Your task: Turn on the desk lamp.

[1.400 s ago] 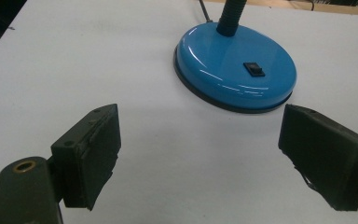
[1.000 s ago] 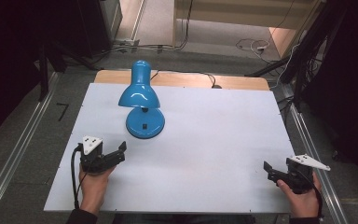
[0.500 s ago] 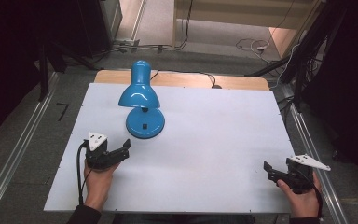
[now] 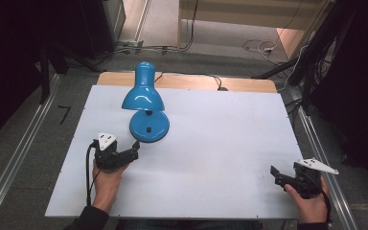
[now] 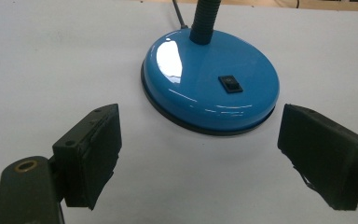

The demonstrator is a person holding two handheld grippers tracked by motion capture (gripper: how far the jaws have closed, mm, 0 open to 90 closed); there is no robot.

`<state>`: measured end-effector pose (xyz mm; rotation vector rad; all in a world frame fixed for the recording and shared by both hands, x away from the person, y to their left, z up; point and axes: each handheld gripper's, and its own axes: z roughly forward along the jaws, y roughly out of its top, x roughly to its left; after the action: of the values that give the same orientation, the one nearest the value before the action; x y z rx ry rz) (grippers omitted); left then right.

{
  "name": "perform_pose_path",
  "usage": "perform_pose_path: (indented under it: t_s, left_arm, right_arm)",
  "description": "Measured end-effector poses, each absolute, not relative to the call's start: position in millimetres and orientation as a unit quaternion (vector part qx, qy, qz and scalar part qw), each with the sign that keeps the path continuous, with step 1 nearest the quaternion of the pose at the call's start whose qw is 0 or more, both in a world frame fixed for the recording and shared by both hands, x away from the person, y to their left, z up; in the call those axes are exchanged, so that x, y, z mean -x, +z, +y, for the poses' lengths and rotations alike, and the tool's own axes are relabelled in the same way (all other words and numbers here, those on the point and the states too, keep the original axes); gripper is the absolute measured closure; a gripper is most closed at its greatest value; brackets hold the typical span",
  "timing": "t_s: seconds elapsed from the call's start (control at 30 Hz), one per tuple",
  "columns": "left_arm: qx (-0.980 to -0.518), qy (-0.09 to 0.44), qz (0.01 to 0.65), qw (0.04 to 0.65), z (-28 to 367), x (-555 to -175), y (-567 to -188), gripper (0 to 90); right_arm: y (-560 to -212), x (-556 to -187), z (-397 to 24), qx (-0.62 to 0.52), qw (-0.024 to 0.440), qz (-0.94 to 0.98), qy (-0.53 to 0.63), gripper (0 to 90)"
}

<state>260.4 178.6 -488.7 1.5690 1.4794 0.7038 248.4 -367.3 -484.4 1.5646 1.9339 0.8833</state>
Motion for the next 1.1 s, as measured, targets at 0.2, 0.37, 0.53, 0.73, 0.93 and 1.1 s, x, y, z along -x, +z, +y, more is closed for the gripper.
perform_pose_path:
  t_s: [0.2,0.37,0.53,0.73,0.93,1.1]
  left_arm:
    - [-0.626,0.281,0.591,0.424,175.9,-264.0,-487.8,13.9]
    - [-0.628,0.281,0.588,0.425,173.5,-267.0,-487.5,14.2]
    - [-0.629,0.281,0.586,0.426,171.4,-270.5,-487.0,14.2]
    - [-0.629,0.283,0.586,0.425,170.0,-274.7,-486.1,14.3]
    - [-0.628,0.284,0.586,0.426,167.8,-278.8,-486.0,14.6]
    - [-0.629,0.284,0.584,0.427,166.7,-281.6,-485.0,14.6]
  right_arm:
    - [-484.2,-248.1,-367.7,-0.574,0.248,0.71,0.325,10.0]
    - [-484.1,-247.9,-367.1,-0.575,0.248,0.71,0.324,10.0]
    - [-484.4,-248.2,-368.1,-0.575,0.247,0.709,0.325,10.0]
    - [-484.3,-248.1,-368.0,-0.573,0.248,0.71,0.327,10.0]
    - [-484.6,-248.4,-368.4,-0.575,0.246,0.71,0.325,10.0]
    - [-484.3,-248.0,-367.9,-0.575,0.247,0.709,0.325,10.0]
